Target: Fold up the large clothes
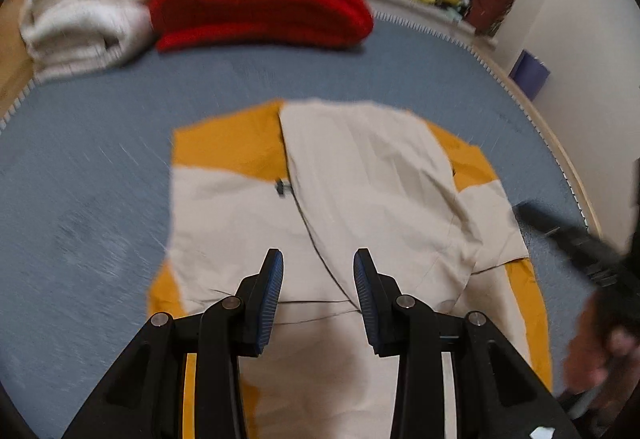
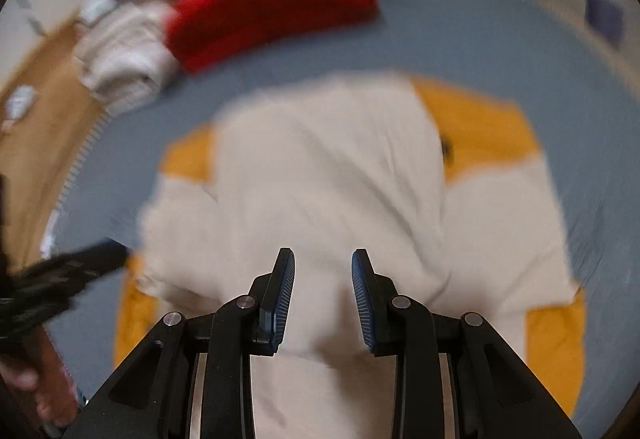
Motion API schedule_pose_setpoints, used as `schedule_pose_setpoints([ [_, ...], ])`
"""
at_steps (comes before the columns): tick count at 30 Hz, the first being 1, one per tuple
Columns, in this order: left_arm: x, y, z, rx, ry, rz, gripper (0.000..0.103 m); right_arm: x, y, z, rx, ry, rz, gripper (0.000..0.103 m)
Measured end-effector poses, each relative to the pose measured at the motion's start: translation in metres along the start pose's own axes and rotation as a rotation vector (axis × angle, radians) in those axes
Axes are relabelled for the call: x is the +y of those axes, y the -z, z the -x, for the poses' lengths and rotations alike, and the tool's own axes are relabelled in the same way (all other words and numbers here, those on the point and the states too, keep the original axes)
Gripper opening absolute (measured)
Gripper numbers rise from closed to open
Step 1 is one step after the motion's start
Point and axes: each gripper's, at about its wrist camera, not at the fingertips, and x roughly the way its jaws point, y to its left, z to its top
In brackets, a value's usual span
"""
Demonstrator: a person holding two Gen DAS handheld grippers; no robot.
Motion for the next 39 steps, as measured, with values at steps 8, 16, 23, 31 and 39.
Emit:
schedule_pose_setpoints([
  [8, 0.005, 0.05, 0.112, -0.184, 0.019, 0.007, 0.034, 0.032, 0.034, 0.192, -0.385, -0.005, 0.068, 0.031],
  [16, -0.001, 0.157, 0.205, -0.266, 0.035, -0.011, 0.034, 0.018, 0.133, 0.363, -0.502, 0.137, 0.147, 0.031],
  [23, 0.025, 0.225, 0.235, -0.155, 0.009, 0.088, 0.008, -0.033, 0.221, 0.44, -0.46, 0.187, 0.037, 0.031],
  [31, 0.063, 0.253, 0.198, -0.071, 0.044, 0.234, 0.008, -0.112, 0.296, 0.346, -0.234, 0.285, -0.172, 0.031],
  [39, 0.114, 0.257, 0.098, 0.215, 0.024, 0.451, 0.009, -0.172, 0.298, 0.249, 0.024, 0.298, -0.279, 0.031],
])
